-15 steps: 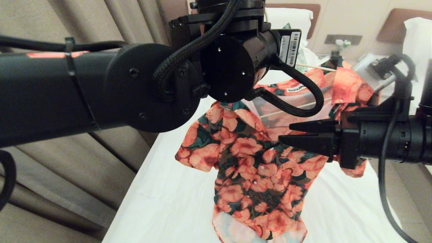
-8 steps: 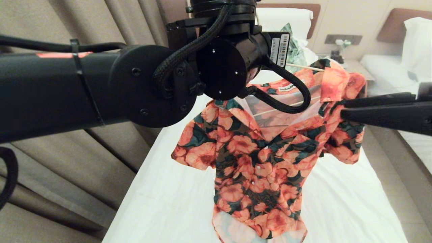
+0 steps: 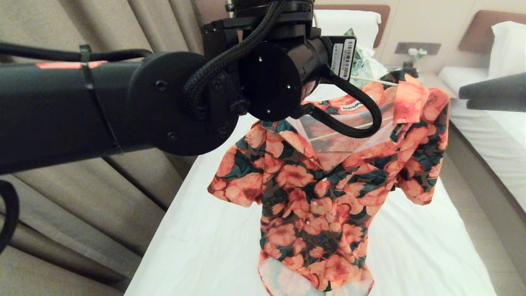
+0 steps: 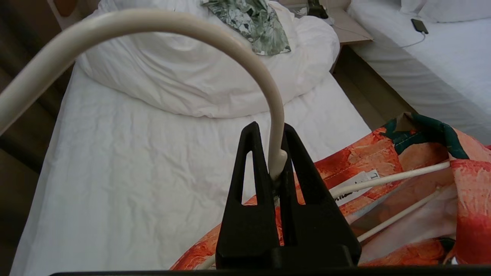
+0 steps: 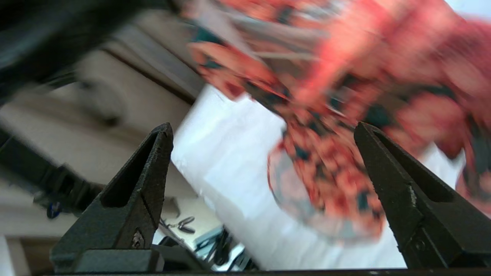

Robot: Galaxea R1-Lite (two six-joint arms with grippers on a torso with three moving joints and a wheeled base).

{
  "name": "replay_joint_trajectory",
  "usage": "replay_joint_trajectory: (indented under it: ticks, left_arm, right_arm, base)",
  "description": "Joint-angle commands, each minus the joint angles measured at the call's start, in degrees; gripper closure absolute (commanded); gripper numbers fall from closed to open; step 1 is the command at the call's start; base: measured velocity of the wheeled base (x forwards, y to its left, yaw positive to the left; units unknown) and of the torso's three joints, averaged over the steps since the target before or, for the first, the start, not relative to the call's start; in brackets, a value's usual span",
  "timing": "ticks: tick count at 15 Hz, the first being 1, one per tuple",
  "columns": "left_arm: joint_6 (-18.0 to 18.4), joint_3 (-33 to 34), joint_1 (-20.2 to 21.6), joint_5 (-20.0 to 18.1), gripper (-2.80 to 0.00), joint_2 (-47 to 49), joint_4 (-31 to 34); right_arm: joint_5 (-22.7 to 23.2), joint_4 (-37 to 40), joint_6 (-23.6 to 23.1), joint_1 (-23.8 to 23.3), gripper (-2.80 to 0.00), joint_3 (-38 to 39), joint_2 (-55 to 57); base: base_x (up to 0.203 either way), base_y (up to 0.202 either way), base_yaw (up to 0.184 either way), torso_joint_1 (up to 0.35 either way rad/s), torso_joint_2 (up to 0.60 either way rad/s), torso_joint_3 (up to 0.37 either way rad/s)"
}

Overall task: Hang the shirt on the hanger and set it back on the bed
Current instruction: Take the clothes hanger out of the clothes

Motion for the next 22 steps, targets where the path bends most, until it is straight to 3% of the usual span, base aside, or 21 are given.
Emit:
replay_joint_trajectory:
  ticks: [1,4,10,11,22]
  left_arm:
    - [0.04,-0.04,-0.11,0.22,0.00,-0.05,-0.14]
    - [0.04,-0.13,-0.72,0.13,0.00,-0.05,-0.58]
    - [0.04,-0.21,-1.86,0.22,0.00,0.45,-0.67]
    - [0.04,-0.21,-1.95,0.22,0.00,0.39,-0.67]
    - [-0.05,-0.21,-2.30,0.17,0.00,1.14,-0.76]
  right_arm:
    - [-2.69,3.47,1.78,-0.92,-2.80,-4.06,5.85]
    - [-6.37,4.03,2.30,-0.94,-2.80,-5.73,9.72]
    - [-6.59,2.32,6.58,1.89,-2.80,-6.63,12.94]
    - [-6.67,2.32,6.66,2.39,0.00,-6.63,13.15]
    - [-6.35,2.46,6.76,2.40,0.00,-6.51,10.82]
  base:
    - [0.000,0.000,0.000,0.000,0.00,0.000]
    - [0.000,0.000,0.000,0.000,0.00,0.000]
    - [0.000,0.000,0.000,0.000,0.00,0.000]
    - [0.000,0.000,0.000,0.000,0.00,0.000]
    - [0.000,0.000,0.000,0.000,0.00,0.000]
